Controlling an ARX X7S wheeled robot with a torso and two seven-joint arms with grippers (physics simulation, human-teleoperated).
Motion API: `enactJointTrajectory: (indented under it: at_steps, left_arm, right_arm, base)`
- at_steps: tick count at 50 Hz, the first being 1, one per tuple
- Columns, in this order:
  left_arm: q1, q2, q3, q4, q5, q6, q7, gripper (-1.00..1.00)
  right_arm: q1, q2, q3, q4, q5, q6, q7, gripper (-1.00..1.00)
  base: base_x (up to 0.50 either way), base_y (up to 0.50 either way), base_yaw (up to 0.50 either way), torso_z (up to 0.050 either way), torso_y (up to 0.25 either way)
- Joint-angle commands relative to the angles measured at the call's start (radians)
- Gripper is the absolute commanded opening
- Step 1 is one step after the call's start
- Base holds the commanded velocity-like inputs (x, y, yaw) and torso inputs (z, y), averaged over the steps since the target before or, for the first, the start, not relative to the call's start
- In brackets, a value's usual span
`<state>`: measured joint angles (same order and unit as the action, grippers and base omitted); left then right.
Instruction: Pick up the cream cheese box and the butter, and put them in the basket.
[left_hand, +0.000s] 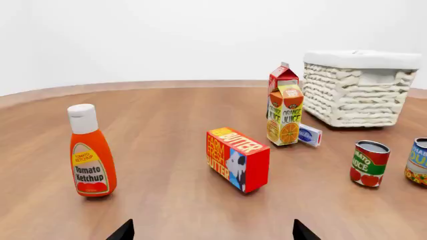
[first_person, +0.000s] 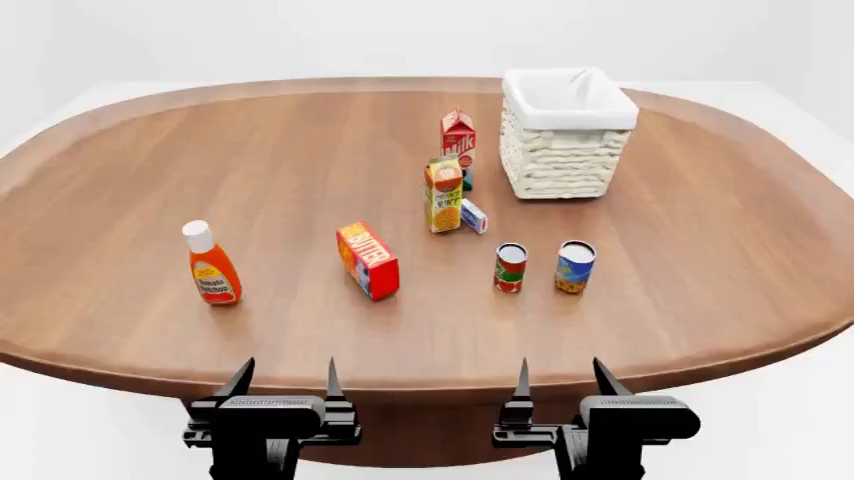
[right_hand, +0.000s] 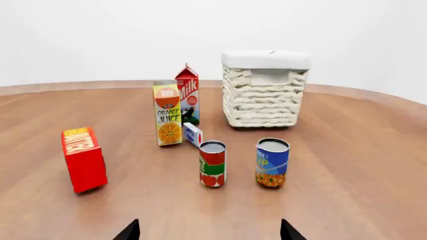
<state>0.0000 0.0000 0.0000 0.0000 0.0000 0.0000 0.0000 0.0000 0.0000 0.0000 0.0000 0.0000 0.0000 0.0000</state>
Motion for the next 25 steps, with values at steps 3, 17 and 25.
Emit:
enactJointTrajectory:
  at_steps: [3, 17, 25]
  left_arm:
    - [-0.001, -0.025, 0.028, 0.001, -0.021, -0.007, -0.03, 1.0]
    - [-0.006, -0.013, 0.017, -0.026, 0.016, 0.012, -0.015, 1.0]
    - [-0.01, -0.039, 0.049, -0.038, -0.011, 0.019, -0.05, 1.0]
  right_arm:
    - [-0.001, 0.024, -0.032, -0.001, 0.022, 0.004, 0.03, 1.0]
    - [-0.001, 0.008, -0.019, 0.026, 0.001, 0.008, 0.019, 1.0]
    - [0.005, 0.037, -0.055, 0.045, 0.031, -0.002, 0.055, 1.0]
  base:
    - [0.0, 0.0, 0.0, 0.0, 0.0]
    - [0.0, 0.0, 0.0, 0.0, 0.0]
    - [0.0, 0.0, 0.0, 0.0, 0.0]
